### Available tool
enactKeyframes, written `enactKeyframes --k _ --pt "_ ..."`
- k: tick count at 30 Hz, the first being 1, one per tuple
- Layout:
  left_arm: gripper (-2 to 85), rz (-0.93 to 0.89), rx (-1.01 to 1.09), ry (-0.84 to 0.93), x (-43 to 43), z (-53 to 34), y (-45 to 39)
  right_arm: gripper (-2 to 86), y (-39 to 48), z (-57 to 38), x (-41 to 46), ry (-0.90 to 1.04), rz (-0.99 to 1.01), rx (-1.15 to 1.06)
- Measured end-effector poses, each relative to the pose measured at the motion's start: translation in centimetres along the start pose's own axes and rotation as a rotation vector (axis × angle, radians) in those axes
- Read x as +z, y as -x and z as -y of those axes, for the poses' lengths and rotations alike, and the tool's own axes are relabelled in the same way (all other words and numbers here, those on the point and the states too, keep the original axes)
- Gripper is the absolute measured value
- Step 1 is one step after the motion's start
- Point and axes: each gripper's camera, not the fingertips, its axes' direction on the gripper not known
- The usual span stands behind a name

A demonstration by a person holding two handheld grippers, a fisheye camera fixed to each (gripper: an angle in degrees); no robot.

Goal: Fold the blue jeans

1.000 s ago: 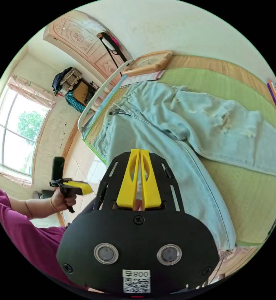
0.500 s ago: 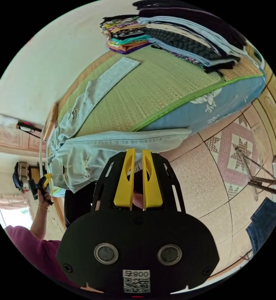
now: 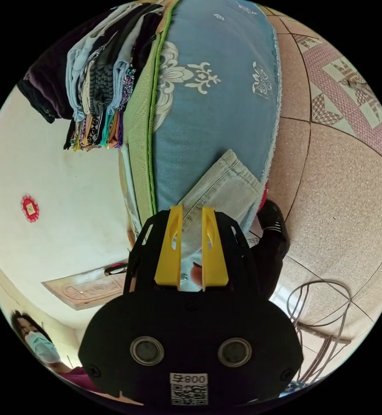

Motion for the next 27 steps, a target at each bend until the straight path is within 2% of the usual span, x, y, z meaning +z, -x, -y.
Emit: enactKeyframes --k 4,8,11,15,21,27 --pt "7.4 0.024 -0.018 0.018 0.8 0.4 0.9 7.1 -2.4 -0.3 -1.7 0.008 0.077 -0.002" --pt "7.3 0.035 -0.033 0.033 1.5 0.2 1.7 6.6 -3.8 -0.6 -3.2 0.024 0.038 -0.036" --pt "7.2 0.080 -0.031 0.076 2.1 -0.2 2.1 6.2 -6.0 -0.4 -3.6 0.013 0.114 0.010" --pt "6.4 0.135 -0.038 0.127 2.5 -1.0 2.7 1.9 -7.8 -0.8 -5.0 0.005 0.149 -0.014" --pt "5.1 0.085 -0.078 0.095 2.2 -1.7 4.3 0.5 -9.6 -0.9 -8.2 -0.004 0.157 -0.046" --pt "6.4 0.045 -0.024 0.090 2.7 0.0 3.7 2.5 -12.1 -0.8 -10.0 -0.042 0.164 -0.012"
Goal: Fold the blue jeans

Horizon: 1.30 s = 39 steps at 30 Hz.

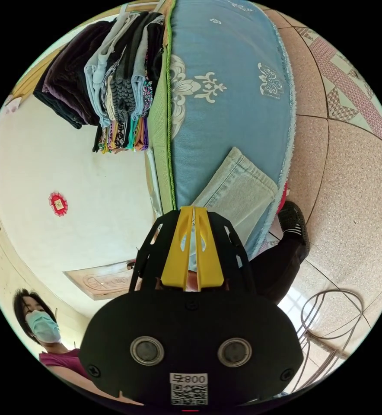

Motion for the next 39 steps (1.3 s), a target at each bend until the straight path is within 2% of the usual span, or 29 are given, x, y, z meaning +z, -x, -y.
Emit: enactKeyframes --k 3,8,19,25,29,34,37,39 --pt "7.2 -0.038 0.013 -0.009 0.4 1.1 -0.2 6.8 -0.8 0.5 -0.4 0.006 -0.013 0.028" --pt "7.7 -0.058 0.017 0.009 1.5 2.9 0.1 8.8 -1.6 1.7 -0.8 0.009 -0.022 0.059" --pt "7.3 -0.083 -0.057 0.000 1.4 2.8 3.0 1.4 -2.3 2.9 -2.0 0.011 0.036 0.056" --pt "7.3 -0.119 -0.066 -0.054 -0.5 2.4 3.9 0.3 3.2 1.3 -5.3 -0.066 0.134 -0.113" --pt "7.2 -0.140 -0.030 -0.136 -3.1 2.4 3.6 0.1 11.8 0.5 -6.5 -0.082 0.220 -0.334" --pt "7.1 -0.148 -0.015 -0.232 -5.9 2.7 4.2 0.2 23.5 3.6 -2.5 -0.038 0.049 -0.583" --pt "7.1 -0.134 -0.041 -0.256 -6.6 2.8 5.3 0.3 25.6 7.6 3.1 -0.004 -0.120 -0.566" --pt "7.1 -0.136 -0.062 -0.263 -6.8 2.7 6.1 0.3 24.5 10.6 7.2 0.033 -0.234 -0.462"
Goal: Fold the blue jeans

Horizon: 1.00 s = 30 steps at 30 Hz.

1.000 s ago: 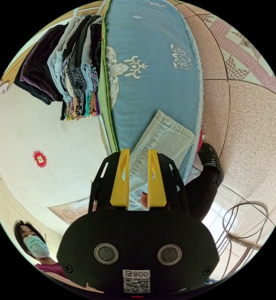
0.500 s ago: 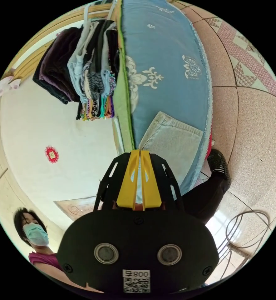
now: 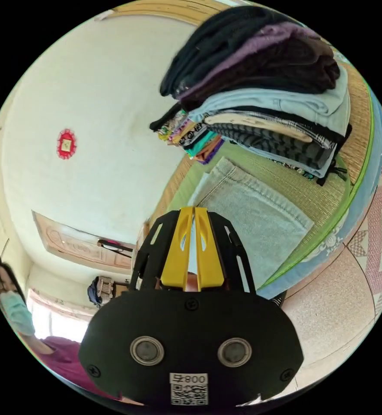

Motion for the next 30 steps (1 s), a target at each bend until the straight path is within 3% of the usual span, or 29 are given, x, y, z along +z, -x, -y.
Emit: enactKeyframes --k 4,12,20,23,25,30 --pt "7.0 0.033 0.011 -0.023 -1.1 0.8 0.7 0.2 0.4 0.8 3.4 0.005 -0.043 0.017" --pt "7.1 0.189 0.078 -0.033 -1.4 6.3 2.1 0.2 9.8 3.7 10.4 0.015 -0.227 -0.222" --pt "6.8 0.307 -0.001 -0.172 -2.4 9.9 5.7 0.2 10.6 6.9 8.1 -0.143 -0.338 -0.196" --pt "6.5 0.368 -0.042 -0.240 -3.8 9.8 7.1 0.1 12.3 7.6 7.7 -0.186 -0.287 -0.243" --pt "6.0 0.423 -0.080 -0.270 -4.5 9.5 8.1 0.1 14.5 7.9 9.6 -0.134 -0.211 -0.343" --pt "1.8 0.618 -0.214 -0.270 -5.0 8.5 10.7 0.0 21.4 7.3 24.2 0.274 -0.176 -0.574"
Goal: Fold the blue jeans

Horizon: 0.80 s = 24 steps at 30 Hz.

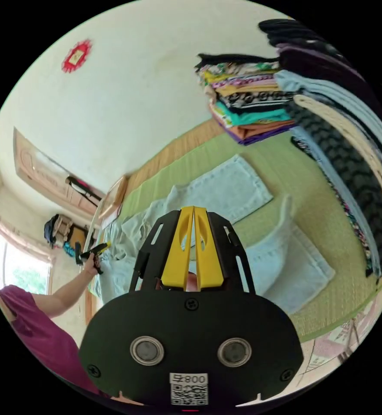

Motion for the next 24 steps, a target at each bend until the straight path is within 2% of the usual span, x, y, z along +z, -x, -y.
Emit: enactKeyframes --k 4,8,10,15,19,21,24 --pt "0.4 -0.002 -0.054 -0.018 0.6 -1.2 1.2 0.0 4.0 3.1 7.1 0.131 -0.076 -0.122" --pt "0.1 -0.018 -0.085 -0.050 1.3 -2.3 1.9 0.0 5.8 5.0 12.1 0.269 -0.281 -0.212" --pt "0.0 -0.017 -0.107 -0.067 1.8 -2.8 1.9 0.0 5.5 5.0 11.6 0.223 -0.296 -0.205" --pt "0.1 0.008 -0.114 -0.091 4.0 -3.4 0.2 0.0 2.5 3.0 9.1 0.087 -0.267 -0.015" --pt "0.4 0.057 -0.068 -0.107 5.8 -3.4 -3.1 0.2 1.9 2.4 8.4 0.066 -0.241 0.038" --pt "0.8 0.015 0.015 -0.128 6.5 -3.2 -5.6 0.5 1.8 2.5 7.4 0.041 -0.251 0.034" --pt "2.3 -0.155 0.181 -0.141 8.9 -2.4 -11.2 1.3 0.9 2.7 4.4 -0.053 -0.293 0.029"
